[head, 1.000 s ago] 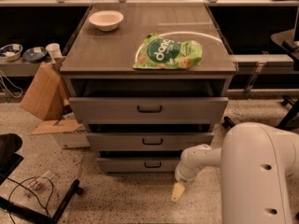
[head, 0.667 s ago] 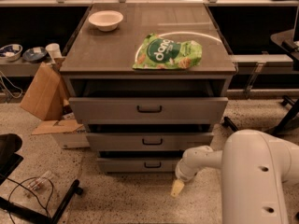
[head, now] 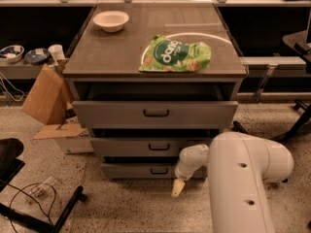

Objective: Open bottom drawer

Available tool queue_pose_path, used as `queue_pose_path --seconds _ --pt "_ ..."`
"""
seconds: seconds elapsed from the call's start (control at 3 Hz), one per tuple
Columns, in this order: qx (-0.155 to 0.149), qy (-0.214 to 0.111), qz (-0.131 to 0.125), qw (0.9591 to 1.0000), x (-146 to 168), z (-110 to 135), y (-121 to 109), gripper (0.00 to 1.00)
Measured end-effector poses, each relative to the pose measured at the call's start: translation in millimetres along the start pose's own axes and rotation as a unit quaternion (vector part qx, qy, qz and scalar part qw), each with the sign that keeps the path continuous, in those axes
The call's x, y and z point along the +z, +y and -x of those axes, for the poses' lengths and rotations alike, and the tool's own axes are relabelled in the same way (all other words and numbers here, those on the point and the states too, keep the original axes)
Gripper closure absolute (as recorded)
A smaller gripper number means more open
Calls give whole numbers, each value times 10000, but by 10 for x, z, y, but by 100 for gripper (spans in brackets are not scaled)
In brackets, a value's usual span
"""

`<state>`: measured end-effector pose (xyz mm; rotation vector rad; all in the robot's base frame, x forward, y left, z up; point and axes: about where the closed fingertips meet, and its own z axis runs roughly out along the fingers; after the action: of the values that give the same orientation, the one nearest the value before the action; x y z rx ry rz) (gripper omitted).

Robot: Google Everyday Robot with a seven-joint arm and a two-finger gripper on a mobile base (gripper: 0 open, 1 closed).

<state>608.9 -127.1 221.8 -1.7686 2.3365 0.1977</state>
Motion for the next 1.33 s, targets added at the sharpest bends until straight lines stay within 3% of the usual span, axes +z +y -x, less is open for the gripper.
queue_pose_path --seconds 0.33,0.67,1.33 --pt "-175 313 13 9994 146 98 -155 0" --pt "-225 514 110 9984 341 140 -192 17" --pt "-313 692 235 9968 456 132 -68 64"
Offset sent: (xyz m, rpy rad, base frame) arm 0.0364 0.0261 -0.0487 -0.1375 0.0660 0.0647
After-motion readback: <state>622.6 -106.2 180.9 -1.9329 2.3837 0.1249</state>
